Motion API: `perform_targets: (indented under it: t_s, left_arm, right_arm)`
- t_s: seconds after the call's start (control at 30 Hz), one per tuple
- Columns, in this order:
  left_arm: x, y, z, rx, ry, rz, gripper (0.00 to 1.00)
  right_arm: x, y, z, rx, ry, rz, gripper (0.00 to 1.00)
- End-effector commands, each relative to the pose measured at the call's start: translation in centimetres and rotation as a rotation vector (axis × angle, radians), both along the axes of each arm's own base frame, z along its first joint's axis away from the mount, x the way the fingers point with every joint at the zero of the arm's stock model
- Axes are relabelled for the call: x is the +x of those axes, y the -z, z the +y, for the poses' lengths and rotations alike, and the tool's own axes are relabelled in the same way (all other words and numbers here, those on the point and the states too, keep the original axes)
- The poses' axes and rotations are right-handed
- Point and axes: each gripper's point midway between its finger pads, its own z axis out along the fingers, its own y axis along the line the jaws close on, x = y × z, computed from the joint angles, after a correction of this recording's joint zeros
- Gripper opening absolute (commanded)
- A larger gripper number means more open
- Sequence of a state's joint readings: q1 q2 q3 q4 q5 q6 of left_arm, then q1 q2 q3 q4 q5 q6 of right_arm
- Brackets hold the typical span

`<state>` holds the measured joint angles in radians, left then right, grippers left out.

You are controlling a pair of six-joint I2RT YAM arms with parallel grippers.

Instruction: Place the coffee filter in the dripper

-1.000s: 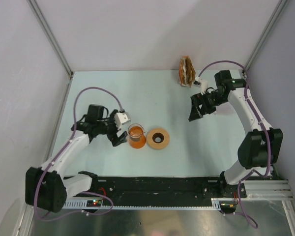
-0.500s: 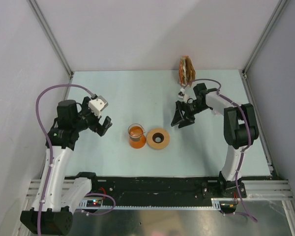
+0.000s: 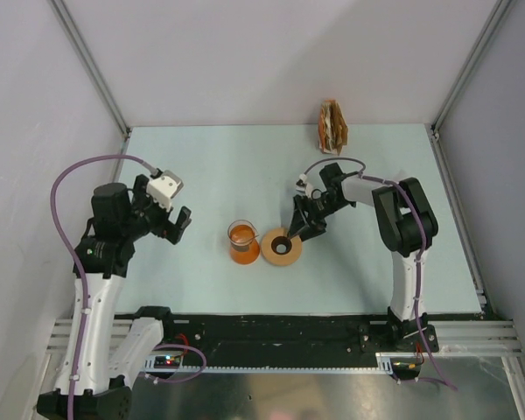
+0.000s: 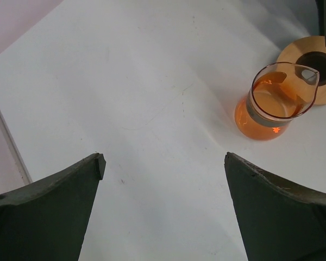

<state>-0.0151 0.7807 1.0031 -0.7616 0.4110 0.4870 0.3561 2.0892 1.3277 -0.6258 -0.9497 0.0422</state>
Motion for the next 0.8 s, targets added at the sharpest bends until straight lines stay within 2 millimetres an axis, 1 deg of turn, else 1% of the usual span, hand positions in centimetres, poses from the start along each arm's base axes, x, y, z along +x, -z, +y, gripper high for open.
perform_targets:
  t_s: [0.0,0.07,0.1,0.2,0.27,0.33,0.43,0.47,0.53,0.57,0.63,0.7,0.77]
  left_arm:
    - [-0.3,-2.0,0.6,0.007,-0.028,-0.055,1.00]
    - [-0.4,-2.1,0.6,0.010,-0.025,-0.063,1.00]
    - [-0.4,-2.2,0.5,0.012,-0.022,-0.067,1.00]
    - [-0.5,-2.2,0.5,0.016,-0.014,-0.069,1.00]
    - [-0.6,-2.0,0.4,0.018,-0.006,-0.066,1.00]
    - [-0.5,-1.8,0.3,0.018,0.004,-0.062,1.00]
    - [-0.4,-1.5,-0.1,0.008,0.024,-0.045,1.00]
    - [-0.4,-1.3,-0.3,0.002,0.031,-0.038,1.00]
    - [-0.3,-1.3,-0.6,-0.009,0.048,-0.031,1.00]
    - [-0.2,-1.3,-0.8,-0.015,0.055,-0.027,1.00]
    - [0.0,-1.3,-1.0,-0.028,0.065,-0.016,1.00]
    - [0.3,-1.4,-1.3,-0.047,0.068,0.000,0.99]
    - [0.9,-2.0,-1.4,-0.084,0.040,0.022,0.99]
  right_arm:
    - [-0.4,1.9,1.1,0.015,-0.027,-0.003,0.70]
    - [-0.8,2.0,1.3,0.029,-0.030,0.009,0.66]
    - [-0.9,2.0,1.2,0.033,-0.030,0.013,0.62]
    - [-1.0,1.8,0.8,0.046,-0.025,0.015,0.45]
    - [-0.7,1.2,0.1,0.056,-0.009,0.011,0.38]
    - [-0.6,0.4,-0.7,0.071,0.006,0.007,0.33]
    - [-0.4,-1.1,-2.1,0.098,0.040,0.007,0.24]
    - [-0.4,-1.6,-2.5,0.110,0.043,0.000,0.19]
    - [-0.3,-2.7,-3.2,0.134,0.056,-0.005,0.06]
    - [-0.2,-3.2,-3.5,0.144,0.066,-0.006,0.03]
    - [-0.1,-4.8,-3.9,0.176,0.079,-0.020,0.01]
    - [0.2,-7.1,-4.4,0.217,0.097,-0.048,0.00]
    - [0.6,-9.9,-4.9,0.267,0.120,-0.087,0.00]
